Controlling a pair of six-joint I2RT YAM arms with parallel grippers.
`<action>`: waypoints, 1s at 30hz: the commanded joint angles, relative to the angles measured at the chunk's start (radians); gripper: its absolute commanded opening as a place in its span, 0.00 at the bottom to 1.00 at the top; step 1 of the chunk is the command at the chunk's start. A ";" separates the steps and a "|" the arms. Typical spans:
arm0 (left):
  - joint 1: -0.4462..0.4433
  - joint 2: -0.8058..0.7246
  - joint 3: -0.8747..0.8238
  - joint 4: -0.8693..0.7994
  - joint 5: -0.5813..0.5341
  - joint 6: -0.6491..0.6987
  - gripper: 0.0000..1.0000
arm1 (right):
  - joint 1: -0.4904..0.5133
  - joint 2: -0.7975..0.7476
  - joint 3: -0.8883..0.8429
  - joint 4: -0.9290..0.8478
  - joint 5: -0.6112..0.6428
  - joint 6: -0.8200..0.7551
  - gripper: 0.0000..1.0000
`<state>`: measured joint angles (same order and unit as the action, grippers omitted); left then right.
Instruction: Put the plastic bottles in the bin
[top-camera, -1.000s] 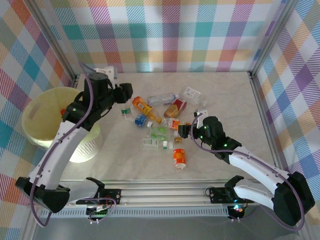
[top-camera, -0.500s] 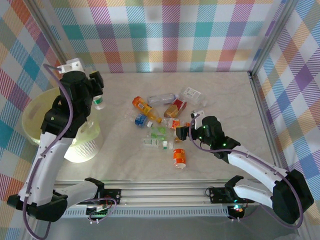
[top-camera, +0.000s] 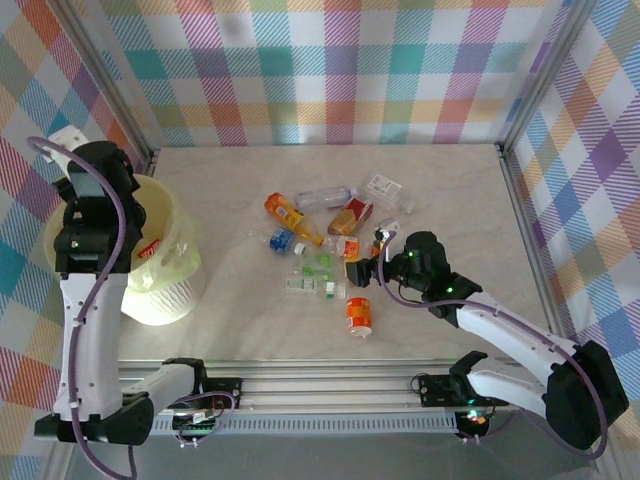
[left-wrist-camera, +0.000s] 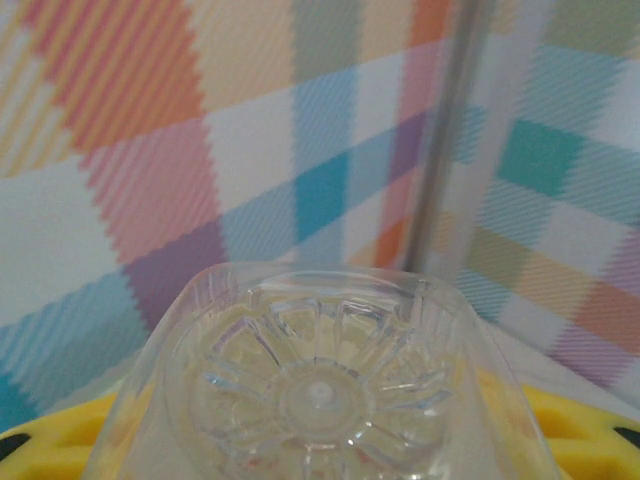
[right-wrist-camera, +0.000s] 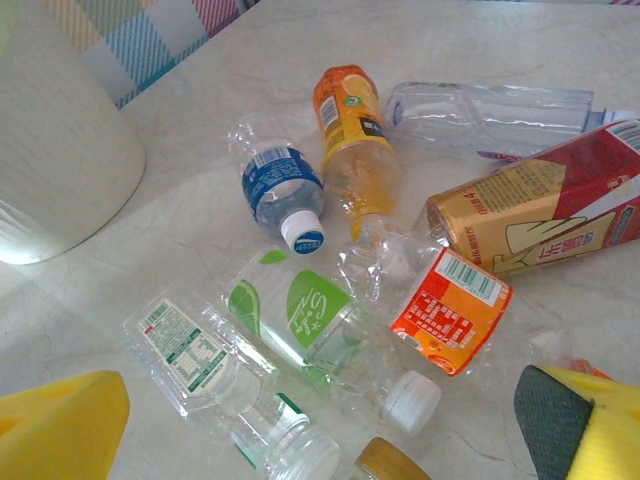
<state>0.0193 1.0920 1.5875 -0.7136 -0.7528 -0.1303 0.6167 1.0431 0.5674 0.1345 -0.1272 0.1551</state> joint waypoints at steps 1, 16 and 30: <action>0.123 0.003 -0.025 -0.066 0.059 -0.047 0.42 | 0.006 -0.020 0.000 0.041 -0.042 -0.027 1.00; 0.447 0.083 -0.170 -0.259 0.351 -0.054 0.43 | 0.006 -0.020 0.002 0.029 -0.035 -0.048 1.00; 0.451 0.234 -0.221 -0.207 0.538 -0.077 0.46 | 0.006 -0.037 -0.012 0.021 -0.032 -0.032 1.00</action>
<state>0.4507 1.3048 1.3891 -0.9367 -0.2958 -0.1951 0.6167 1.0237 0.5671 0.1341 -0.1436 0.1223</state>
